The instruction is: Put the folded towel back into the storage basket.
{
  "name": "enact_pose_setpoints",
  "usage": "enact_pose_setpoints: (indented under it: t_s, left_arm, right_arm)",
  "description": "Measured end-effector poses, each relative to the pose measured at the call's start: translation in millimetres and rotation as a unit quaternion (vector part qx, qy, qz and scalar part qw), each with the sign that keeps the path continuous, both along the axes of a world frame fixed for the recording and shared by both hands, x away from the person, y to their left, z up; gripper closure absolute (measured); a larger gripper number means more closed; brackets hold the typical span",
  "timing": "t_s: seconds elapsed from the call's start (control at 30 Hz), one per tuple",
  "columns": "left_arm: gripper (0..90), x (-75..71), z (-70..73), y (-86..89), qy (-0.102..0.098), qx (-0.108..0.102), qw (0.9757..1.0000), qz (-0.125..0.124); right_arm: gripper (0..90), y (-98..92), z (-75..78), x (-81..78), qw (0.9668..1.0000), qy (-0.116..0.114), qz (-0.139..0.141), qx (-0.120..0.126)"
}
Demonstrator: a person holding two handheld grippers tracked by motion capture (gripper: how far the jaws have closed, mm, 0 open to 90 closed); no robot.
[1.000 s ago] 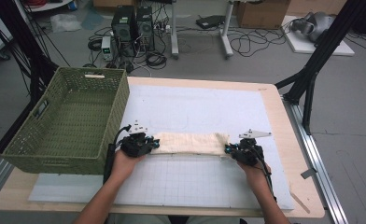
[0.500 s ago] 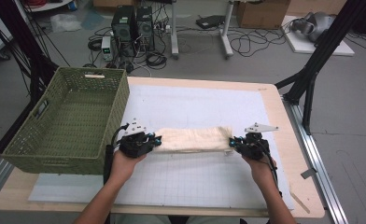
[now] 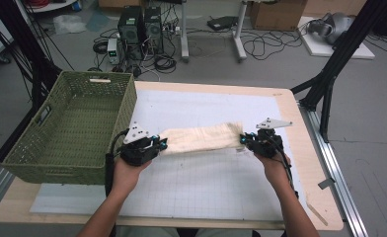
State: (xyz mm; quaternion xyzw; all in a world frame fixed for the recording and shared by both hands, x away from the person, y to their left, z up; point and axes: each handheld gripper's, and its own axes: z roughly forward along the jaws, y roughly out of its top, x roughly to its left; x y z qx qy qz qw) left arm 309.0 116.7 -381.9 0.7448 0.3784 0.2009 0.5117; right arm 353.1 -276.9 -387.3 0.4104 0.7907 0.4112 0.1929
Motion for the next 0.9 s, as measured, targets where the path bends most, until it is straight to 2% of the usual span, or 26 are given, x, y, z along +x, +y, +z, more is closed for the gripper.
enact_pose_setpoints:
  t_s: [0.1,0.27,0.47,0.9]
  left_arm:
    - [80.1,-5.2,5.3,2.3,-0.011,0.004,0.9999,0.008]
    - [80.1,-13.5,14.6,9.4,-0.020,-0.003,0.9996,0.018]
    - [80.1,-22.9,23.8,17.5,-0.027,-0.007,0.9991,0.032]
    - [80.1,-41.9,41.5,34.5,-0.057,-0.001,0.9962,0.066]
  right_arm:
    - [82.3,4.3,7.0,5.2,0.9999,-0.010,0.008,0.001]
    - [82.3,11.7,16.3,15.9,0.9996,-0.018,0.023,0.006]
    - [82.3,24.4,25.9,27.0,0.9988,-0.027,0.042,0.000]
    - [82.3,60.7,46.9,52.9,0.9961,-0.044,0.076,-0.012]
